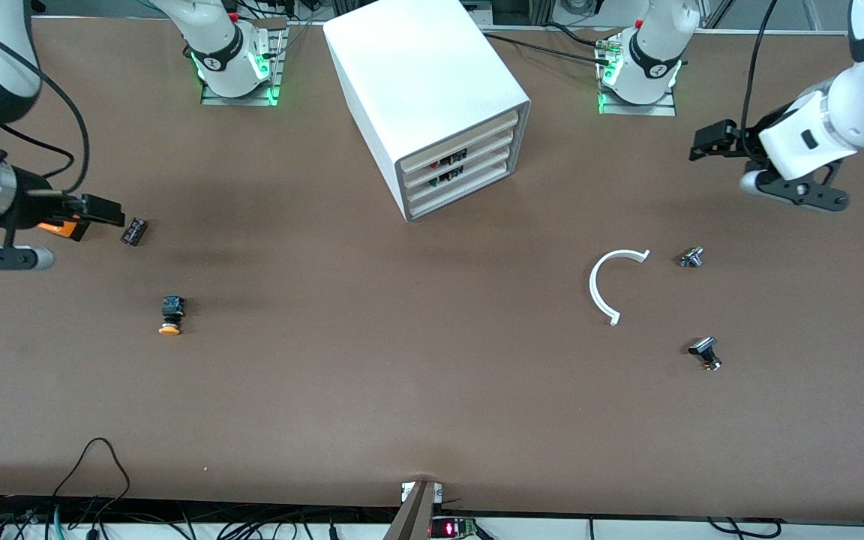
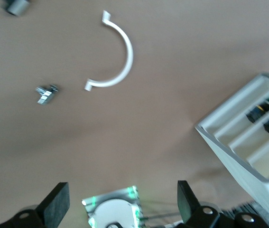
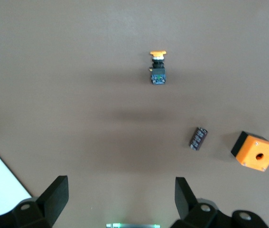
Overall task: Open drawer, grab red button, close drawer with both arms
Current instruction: 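Move the left gripper to the drawer front while the right gripper advances, then grasp the white drawer front with the left gripper and pull outward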
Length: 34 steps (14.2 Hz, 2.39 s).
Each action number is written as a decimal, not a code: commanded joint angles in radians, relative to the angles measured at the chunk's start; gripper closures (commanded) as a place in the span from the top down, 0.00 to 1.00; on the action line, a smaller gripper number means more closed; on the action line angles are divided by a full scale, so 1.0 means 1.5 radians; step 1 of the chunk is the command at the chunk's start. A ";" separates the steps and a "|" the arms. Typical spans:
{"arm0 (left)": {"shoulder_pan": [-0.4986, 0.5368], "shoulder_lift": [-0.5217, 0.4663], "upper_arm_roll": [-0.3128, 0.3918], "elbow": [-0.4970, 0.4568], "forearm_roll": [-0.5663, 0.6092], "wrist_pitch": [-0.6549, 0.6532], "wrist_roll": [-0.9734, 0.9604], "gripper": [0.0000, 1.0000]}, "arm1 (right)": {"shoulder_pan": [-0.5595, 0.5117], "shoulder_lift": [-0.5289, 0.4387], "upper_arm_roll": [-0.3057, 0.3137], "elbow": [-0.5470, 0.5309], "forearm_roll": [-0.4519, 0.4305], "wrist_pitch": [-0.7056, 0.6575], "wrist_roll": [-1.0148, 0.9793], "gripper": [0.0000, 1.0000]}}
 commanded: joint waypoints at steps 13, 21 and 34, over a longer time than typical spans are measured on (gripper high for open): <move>-0.007 0.226 -0.016 -0.188 -0.539 0.141 0.469 0.96 | 0.095 0.106 0.001 0.006 0.010 0.120 0.240 0.99; -0.016 0.268 -0.102 -0.262 -0.624 0.193 0.574 0.75 | 0.147 0.145 0.001 0.006 0.010 0.168 0.344 0.99; -0.073 0.312 -0.156 -0.339 -0.730 0.230 0.694 0.53 | 0.260 0.196 0.001 0.086 0.081 0.191 0.607 0.99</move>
